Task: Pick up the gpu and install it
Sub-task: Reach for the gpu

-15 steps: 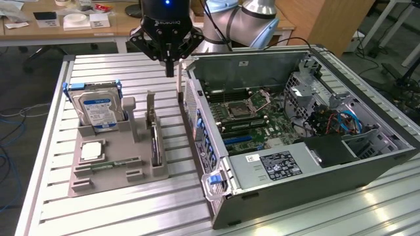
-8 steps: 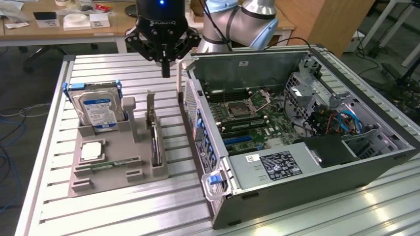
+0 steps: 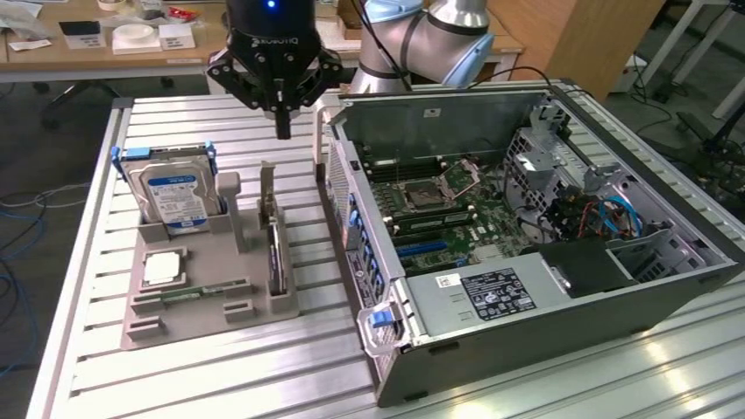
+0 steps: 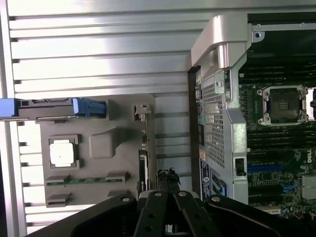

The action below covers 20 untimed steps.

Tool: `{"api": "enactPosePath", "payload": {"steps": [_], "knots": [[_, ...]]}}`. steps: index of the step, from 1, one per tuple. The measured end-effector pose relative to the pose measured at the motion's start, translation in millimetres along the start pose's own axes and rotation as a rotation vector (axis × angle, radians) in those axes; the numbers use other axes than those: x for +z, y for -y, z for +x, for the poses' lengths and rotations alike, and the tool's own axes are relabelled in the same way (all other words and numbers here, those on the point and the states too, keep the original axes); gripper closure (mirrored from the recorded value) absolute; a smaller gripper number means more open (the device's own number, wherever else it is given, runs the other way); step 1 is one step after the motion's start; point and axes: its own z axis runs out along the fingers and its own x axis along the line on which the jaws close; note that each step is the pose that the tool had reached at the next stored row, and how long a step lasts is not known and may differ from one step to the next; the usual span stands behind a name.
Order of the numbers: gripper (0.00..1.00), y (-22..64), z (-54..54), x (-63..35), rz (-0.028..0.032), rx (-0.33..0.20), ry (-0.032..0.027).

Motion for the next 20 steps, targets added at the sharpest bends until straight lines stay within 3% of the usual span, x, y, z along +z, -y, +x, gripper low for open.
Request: {"api": "enactPosePath", "payload": {"steps": [13,20], "knots": [[0.89,2.8,22.2,-0.4,0.0,0.0,0.0001],[0.89,3.5,25.7,-0.5,0.0,0.0,0.0]]}}
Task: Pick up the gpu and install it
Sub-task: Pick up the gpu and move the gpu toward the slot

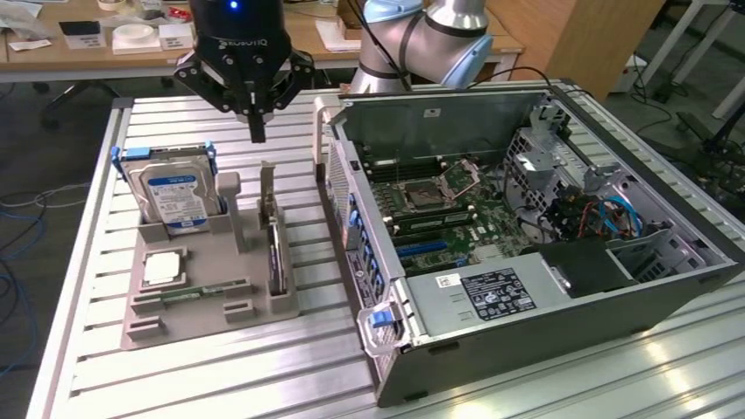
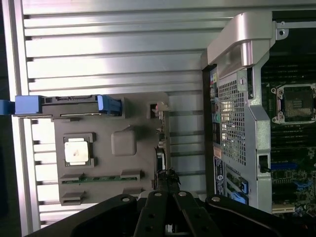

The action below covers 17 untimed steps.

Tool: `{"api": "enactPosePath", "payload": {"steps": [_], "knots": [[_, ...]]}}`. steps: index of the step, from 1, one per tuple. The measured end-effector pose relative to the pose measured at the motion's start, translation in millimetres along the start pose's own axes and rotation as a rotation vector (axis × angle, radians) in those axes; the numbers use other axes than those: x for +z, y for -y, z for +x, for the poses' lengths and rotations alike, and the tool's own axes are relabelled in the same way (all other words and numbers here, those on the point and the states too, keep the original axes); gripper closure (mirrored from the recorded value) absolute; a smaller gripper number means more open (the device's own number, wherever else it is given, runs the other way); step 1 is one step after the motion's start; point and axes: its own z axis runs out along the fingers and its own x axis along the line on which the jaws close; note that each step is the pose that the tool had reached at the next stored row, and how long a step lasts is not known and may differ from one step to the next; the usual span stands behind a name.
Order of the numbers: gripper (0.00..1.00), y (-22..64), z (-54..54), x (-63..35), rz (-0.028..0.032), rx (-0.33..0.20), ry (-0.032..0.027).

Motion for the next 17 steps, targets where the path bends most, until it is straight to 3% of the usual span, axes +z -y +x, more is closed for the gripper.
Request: {"api": "enactPosePath", "payload": {"steps": [13,15,17], "knots": [[0.89,0.1,0.1,0.0,0.0001,0.0,0.0],[0.83,0.1,0.1,0.0,0.0,0.0,0.0],[0.71,0.0,0.1,0.0,0.0,0.0,0.0]]}}
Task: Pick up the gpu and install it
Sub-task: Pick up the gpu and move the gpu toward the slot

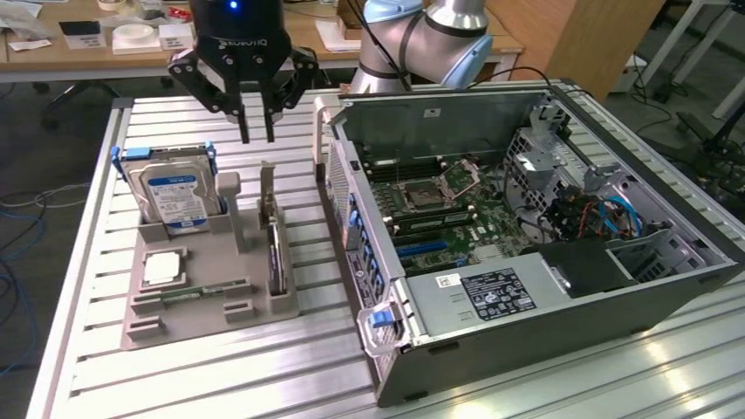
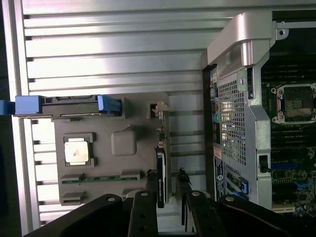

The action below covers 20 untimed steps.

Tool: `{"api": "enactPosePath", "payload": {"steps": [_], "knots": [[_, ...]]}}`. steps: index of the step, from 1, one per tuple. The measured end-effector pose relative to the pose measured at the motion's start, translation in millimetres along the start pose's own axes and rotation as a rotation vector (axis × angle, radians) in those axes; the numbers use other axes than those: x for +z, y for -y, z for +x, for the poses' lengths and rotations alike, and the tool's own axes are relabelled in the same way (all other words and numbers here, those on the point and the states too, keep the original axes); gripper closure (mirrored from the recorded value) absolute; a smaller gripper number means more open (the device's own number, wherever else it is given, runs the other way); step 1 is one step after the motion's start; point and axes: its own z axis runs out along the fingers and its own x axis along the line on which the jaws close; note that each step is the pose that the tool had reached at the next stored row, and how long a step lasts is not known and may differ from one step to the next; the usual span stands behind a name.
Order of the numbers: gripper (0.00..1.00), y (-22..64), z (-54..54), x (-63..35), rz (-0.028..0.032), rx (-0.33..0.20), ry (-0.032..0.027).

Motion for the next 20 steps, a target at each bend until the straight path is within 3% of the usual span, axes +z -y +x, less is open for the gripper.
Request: {"api": "enactPosePath", "payload": {"steps": [1,3,6,9,10,20], "knots": [[0.65,0.0,0.0,0.0,0.0,0.0,0.0],[0.65,0.0,0.0,0.0,0.0,0.0,0.0001],[0.47,0.0,0.0,0.0,0.0,0.0,0.0],[0.42,0.0,0.0,0.0,0.0,0.0,0.0],[0.35,0.0,0.0,0.0,0.0,0.0,0.0],[0.35,4.1,-0.3,0.5,0.0018,0.0,0.0001]]}}
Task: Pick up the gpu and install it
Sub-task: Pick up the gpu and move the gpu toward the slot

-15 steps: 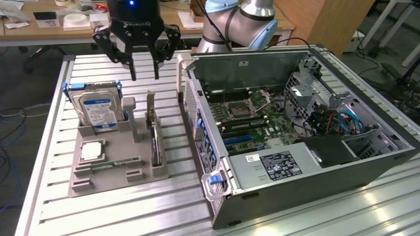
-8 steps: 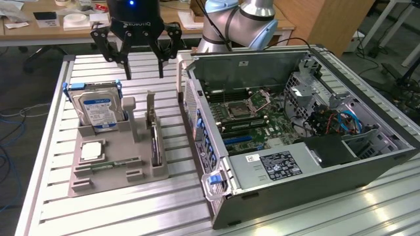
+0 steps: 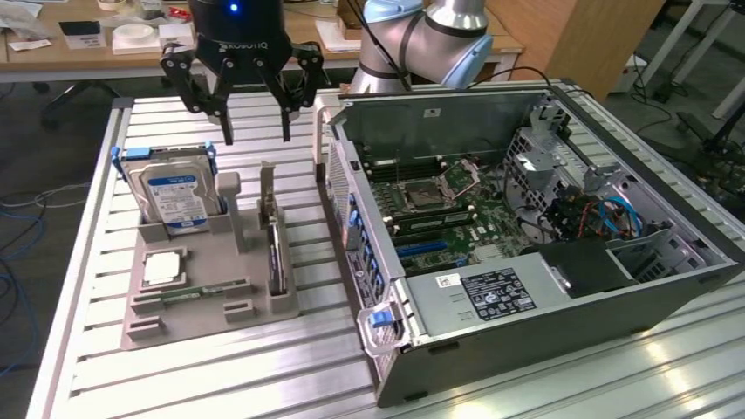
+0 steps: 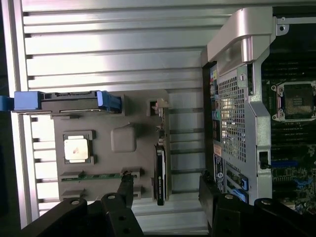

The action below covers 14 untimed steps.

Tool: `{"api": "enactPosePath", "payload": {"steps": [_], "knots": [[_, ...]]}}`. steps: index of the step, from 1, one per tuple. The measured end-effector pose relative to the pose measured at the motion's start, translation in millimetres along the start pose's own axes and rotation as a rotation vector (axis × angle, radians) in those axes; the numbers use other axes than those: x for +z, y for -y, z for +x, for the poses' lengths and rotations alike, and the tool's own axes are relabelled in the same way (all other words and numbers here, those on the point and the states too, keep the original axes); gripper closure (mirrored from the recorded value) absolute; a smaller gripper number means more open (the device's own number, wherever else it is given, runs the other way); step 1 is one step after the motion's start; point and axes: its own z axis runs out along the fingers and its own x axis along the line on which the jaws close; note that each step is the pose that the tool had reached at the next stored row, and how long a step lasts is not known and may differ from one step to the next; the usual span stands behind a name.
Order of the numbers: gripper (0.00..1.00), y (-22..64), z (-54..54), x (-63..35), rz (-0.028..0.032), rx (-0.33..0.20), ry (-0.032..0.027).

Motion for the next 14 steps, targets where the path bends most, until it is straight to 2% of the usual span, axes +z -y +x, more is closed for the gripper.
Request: {"api": "enactPosePath", "payload": {"steps": [5,11,14], "knots": [[0.35,0.2,0.0,0.2,0.0002,0.0,-0.0002],[0.35,0.6,1.4,6.4,0.0002,0.0,-0.0006],[0.35,0.6,1.6,9.2,0.0004,0.0,-0.0028]]}}
